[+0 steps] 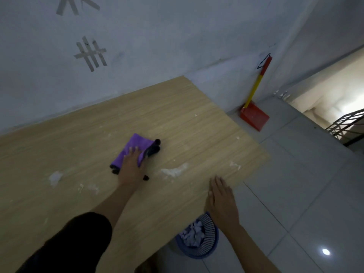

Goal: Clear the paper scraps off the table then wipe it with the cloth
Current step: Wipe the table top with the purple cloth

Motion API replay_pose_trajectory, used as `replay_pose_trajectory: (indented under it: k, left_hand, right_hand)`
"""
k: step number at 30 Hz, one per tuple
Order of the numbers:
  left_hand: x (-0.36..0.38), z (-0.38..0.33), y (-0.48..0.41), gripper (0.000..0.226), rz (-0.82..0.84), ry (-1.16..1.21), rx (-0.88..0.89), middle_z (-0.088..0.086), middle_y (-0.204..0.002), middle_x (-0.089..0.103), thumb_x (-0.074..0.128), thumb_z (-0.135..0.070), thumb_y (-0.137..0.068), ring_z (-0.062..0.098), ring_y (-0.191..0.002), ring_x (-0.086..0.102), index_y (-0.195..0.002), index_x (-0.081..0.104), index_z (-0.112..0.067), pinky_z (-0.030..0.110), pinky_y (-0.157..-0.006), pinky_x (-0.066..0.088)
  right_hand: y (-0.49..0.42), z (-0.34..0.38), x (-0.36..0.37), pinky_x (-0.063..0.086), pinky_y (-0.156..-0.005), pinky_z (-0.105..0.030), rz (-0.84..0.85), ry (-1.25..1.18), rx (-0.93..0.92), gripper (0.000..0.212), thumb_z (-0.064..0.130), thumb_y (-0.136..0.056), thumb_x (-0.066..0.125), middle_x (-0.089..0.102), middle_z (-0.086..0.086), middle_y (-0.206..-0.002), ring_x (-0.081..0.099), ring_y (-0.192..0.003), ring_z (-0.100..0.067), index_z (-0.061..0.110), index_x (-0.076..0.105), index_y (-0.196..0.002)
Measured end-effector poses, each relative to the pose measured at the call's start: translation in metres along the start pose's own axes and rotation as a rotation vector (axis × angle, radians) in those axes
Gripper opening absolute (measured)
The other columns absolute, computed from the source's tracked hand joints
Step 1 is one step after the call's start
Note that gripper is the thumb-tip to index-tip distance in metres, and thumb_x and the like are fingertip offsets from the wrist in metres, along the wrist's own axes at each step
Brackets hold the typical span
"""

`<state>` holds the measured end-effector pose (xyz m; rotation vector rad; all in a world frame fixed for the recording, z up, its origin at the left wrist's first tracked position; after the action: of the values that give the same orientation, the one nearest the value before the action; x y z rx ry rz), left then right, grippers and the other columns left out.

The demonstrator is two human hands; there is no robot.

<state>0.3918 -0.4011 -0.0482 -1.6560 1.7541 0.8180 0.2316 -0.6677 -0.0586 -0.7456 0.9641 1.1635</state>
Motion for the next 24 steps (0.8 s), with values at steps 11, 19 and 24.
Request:
replay_pose_trajectory:
  k: [11, 19, 24]
  left_hand:
    - [0.058, -0.071, 0.06, 0.051, 0.244, 0.035, 0.245, 0.008, -0.149, 0.031, 0.052, -0.027, -0.092, 0.019, -0.141, 0.022, -0.138, 0.037, -0.009, 0.026, -0.115, 0.009]
    - [0.105, -0.11, 0.151, 0.047, 0.352, 0.082, 0.354, 0.0, -0.146, 0.039, 0.052, -0.032, -0.092, 0.017, -0.136, 0.032, -0.136, 0.041, -0.022, 0.015, -0.107, 0.016]
    - [0.117, -0.134, 0.185, 0.038, 0.46, 0.177, 0.359, 0.005, -0.129, 0.059, 0.051, -0.029, -0.093, 0.016, -0.117, 0.053, -0.128, 0.052, -0.015, 0.013, -0.091, 0.033]
  right_hand:
    - [-0.001, -0.016, -0.025, 0.025, -0.106, -0.022, 0.101, -0.466, 0.085, 0.038, 0.023, -0.1, 0.035, 0.042, -0.005, -0.144, 0.035, -0.131, -0.013, 0.011, 0.044, -0.135]
    - [0.036, -0.058, -0.049, 0.032, -0.091, -0.018, -0.11, -0.559, 0.292, 0.033, 0.02, -0.099, 0.036, 0.056, -0.008, -0.129, 0.049, -0.113, -0.013, 0.012, 0.053, -0.126]
    - [0.053, -0.07, -0.055, 0.034, -0.092, -0.022, -0.121, -0.579, 0.323, 0.035, 0.019, -0.1, 0.034, 0.055, -0.009, -0.13, 0.049, -0.118, -0.019, 0.011, 0.053, -0.127]
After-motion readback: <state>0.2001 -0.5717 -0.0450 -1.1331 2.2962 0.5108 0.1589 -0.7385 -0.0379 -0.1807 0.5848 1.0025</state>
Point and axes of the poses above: each hand's wrist, its own y-axis away from the middle knuckle, its own x-axis out of the palm, z = x × y, the point moved 8 cm from there along -y, towards the middle knuckle
